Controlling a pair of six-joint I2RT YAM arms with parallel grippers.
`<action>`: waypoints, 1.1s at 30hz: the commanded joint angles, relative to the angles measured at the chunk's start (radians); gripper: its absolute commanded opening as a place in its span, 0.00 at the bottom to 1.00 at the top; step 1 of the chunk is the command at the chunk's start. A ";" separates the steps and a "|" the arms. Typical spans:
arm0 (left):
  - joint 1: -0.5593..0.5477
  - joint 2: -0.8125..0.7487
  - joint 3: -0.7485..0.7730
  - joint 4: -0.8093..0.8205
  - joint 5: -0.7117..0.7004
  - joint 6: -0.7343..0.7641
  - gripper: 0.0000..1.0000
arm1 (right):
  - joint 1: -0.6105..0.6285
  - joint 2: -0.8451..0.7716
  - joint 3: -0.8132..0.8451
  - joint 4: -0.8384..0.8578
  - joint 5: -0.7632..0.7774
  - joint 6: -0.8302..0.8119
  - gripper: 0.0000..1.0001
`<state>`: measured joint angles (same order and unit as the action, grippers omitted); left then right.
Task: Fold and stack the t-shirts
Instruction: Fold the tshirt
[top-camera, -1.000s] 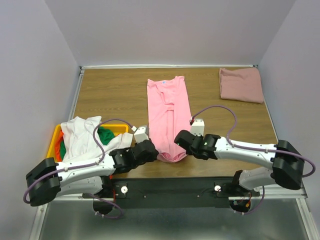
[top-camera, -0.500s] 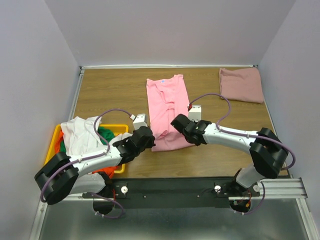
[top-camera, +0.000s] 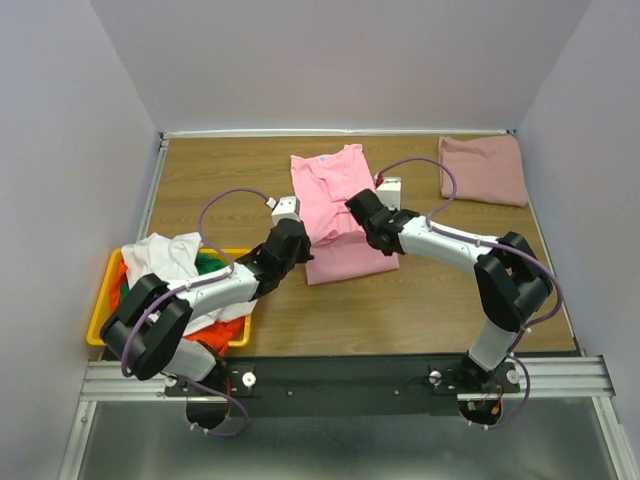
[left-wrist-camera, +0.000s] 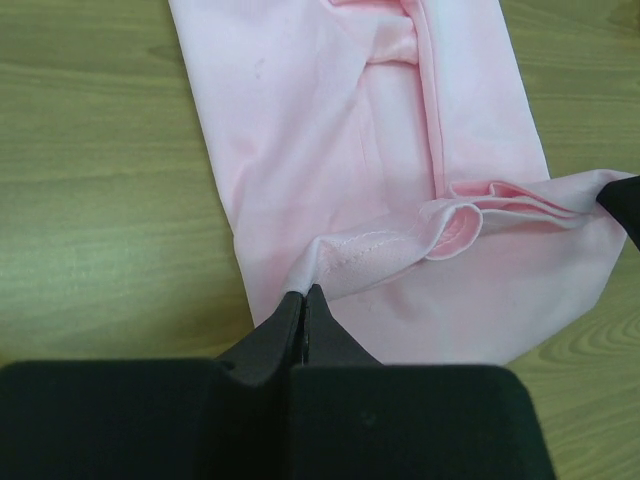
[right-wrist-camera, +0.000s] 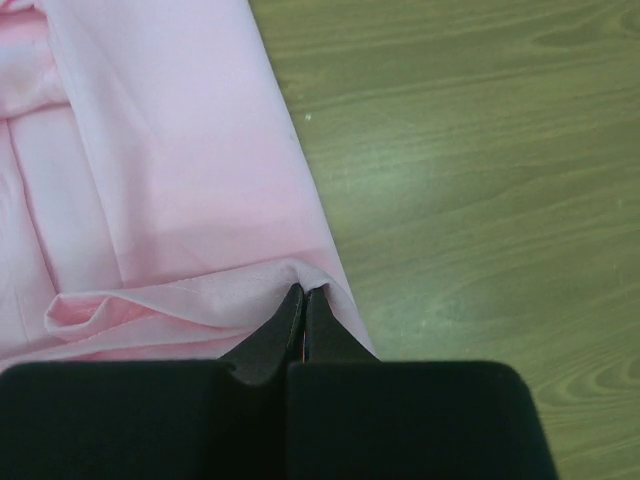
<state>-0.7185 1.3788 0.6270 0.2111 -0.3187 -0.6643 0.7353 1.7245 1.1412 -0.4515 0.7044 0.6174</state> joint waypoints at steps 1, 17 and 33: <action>0.049 0.058 0.066 0.057 0.038 0.081 0.00 | -0.043 0.049 0.086 0.048 -0.019 -0.074 0.00; 0.197 0.321 0.276 0.105 0.184 0.163 0.00 | -0.157 0.312 0.373 0.070 -0.077 -0.208 0.00; 0.217 0.243 0.202 0.163 0.309 0.144 0.00 | -0.171 0.130 0.212 0.070 -0.218 -0.159 0.01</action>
<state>-0.5030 1.6859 0.8612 0.3305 -0.0738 -0.5209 0.5674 1.9545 1.4200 -0.3855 0.5537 0.4278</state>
